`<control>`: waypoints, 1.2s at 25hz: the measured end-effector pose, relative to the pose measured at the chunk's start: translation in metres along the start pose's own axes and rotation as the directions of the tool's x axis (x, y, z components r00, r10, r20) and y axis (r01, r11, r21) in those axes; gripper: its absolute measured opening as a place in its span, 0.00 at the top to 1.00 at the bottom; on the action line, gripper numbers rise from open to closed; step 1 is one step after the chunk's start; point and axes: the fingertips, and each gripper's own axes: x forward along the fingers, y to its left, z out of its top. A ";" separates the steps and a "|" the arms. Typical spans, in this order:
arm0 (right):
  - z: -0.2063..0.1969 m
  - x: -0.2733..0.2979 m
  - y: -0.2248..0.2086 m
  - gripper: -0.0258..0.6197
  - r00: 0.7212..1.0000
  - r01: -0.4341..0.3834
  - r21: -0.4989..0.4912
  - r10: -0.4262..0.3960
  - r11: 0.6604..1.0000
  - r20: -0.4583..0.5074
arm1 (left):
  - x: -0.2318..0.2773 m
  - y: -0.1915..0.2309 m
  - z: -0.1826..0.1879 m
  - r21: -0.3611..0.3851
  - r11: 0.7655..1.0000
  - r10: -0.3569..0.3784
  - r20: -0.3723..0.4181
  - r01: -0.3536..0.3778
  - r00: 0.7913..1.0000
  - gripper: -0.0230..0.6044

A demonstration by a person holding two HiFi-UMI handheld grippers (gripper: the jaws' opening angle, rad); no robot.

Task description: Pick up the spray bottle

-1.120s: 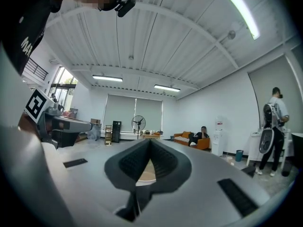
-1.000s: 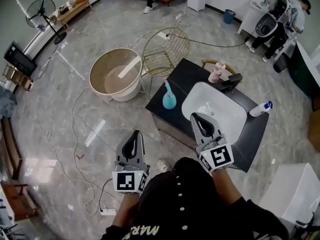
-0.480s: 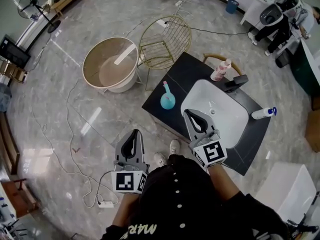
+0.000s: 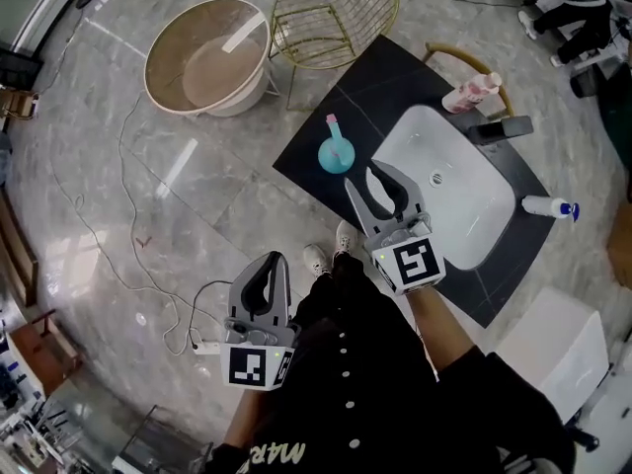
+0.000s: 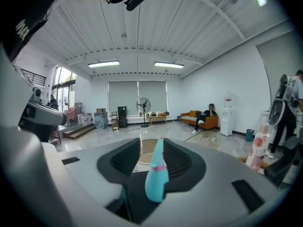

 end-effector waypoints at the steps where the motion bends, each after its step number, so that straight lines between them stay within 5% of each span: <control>1: -0.012 0.008 0.000 0.73 1.000 -0.004 0.003 0.004 1.000 -0.024 | 0.000 0.000 -0.007 -0.005 1.000 0.001 -0.015 -0.001 1.000 0.93; 6: -0.056 0.050 0.001 0.59 0.993 -0.025 0.035 0.029 0.999 -0.117 | 0.003 0.002 -0.044 -0.037 0.999 0.007 -0.090 -0.011 0.996 0.93; 14: -0.079 0.093 -0.011 0.58 0.996 0.067 0.003 -0.066 0.998 -0.054 | 0.010 0.016 -0.083 -0.090 0.994 0.047 -0.153 -0.061 0.987 0.93; 18: -0.077 0.100 -0.010 0.73 0.997 0.078 -0.017 -0.078 0.997 -0.026 | 0.009 0.021 -0.092 -0.101 0.992 0.054 -0.171 -0.072 0.984 0.93; 30: -0.045 0.087 -0.006 0.76 1.000 0.012 -0.078 -0.013 0.997 -0.015 | 0.011 0.025 -0.066 -0.046 0.996 0.075 -0.144 -0.082 0.987 0.93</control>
